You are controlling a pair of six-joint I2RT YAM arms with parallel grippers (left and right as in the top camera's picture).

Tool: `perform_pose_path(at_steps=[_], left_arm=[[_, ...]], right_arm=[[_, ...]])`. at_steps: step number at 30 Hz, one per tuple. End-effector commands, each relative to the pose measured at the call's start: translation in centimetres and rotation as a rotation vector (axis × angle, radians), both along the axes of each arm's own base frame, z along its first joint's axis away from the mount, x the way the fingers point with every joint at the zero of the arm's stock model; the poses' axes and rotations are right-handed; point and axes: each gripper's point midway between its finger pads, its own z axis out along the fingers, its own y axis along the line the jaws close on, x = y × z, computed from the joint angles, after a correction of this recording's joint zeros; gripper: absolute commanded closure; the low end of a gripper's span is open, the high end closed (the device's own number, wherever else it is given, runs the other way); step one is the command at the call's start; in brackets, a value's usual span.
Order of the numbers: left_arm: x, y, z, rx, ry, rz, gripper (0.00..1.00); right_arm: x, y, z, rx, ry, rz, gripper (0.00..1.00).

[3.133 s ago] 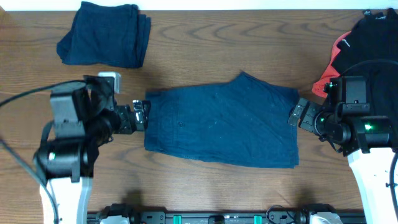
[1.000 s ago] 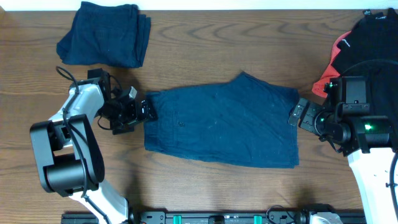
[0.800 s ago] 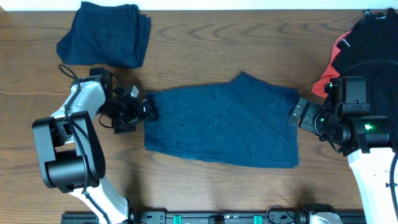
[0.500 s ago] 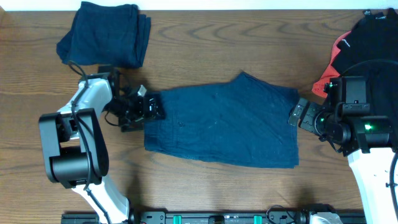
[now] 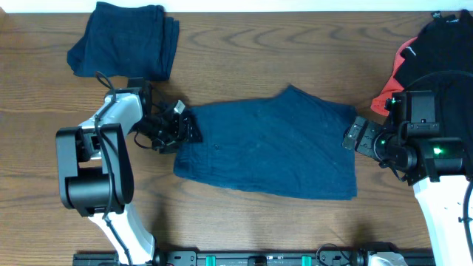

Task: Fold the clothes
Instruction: 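Lift the left edge and fold it rightward over the shorts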

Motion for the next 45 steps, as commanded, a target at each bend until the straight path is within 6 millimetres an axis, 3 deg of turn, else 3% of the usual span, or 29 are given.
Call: perform_pose_path(at_steps=[1, 4, 5, 13, 19, 28, 37, 45], left_arm=[[-3.3, 0.9, -5.0, 0.102, 0.117, -0.069, 0.56], [-3.2, 0.9, -5.0, 0.104, 0.115, -0.068, 0.88], [-3.2, 1.0, -5.0, 0.107, 0.115, -0.069, 0.94], [-3.0, 2.9, -3.9, 0.152, 0.166, -0.024, 0.94], [-1.7, 5.3, 0.1, 0.271, 0.231, 0.029, 0.94], [0.5, 8.9, 8.0, 0.499, 0.179, 0.090, 0.94], [-0.3, 9.3, 15.0, 0.538, 0.073, 0.158, 0.94], [-2.4, 7.2, 20.1, 0.535, -0.089, 0.135, 0.94]], right_arm=[[0.0, 0.1, 0.2, 0.007, -0.005, -0.012, 0.01], [0.0, 0.1, 0.2, 0.007, -0.005, -0.012, 0.01], [0.0, 0.1, 0.2, 0.007, -0.005, -0.012, 0.01], [0.0, 0.1, 0.2, 0.007, -0.005, -0.012, 0.01], [0.0, 0.1, 0.2, 0.007, -0.005, -0.012, 0.01], [0.0, 0.1, 0.2, 0.007, -0.005, -0.012, 0.01], [0.0, 0.1, 0.2, 0.007, -0.005, -0.012, 0.01], [0.0, 0.1, 0.2, 0.007, -0.005, -0.012, 0.01]])
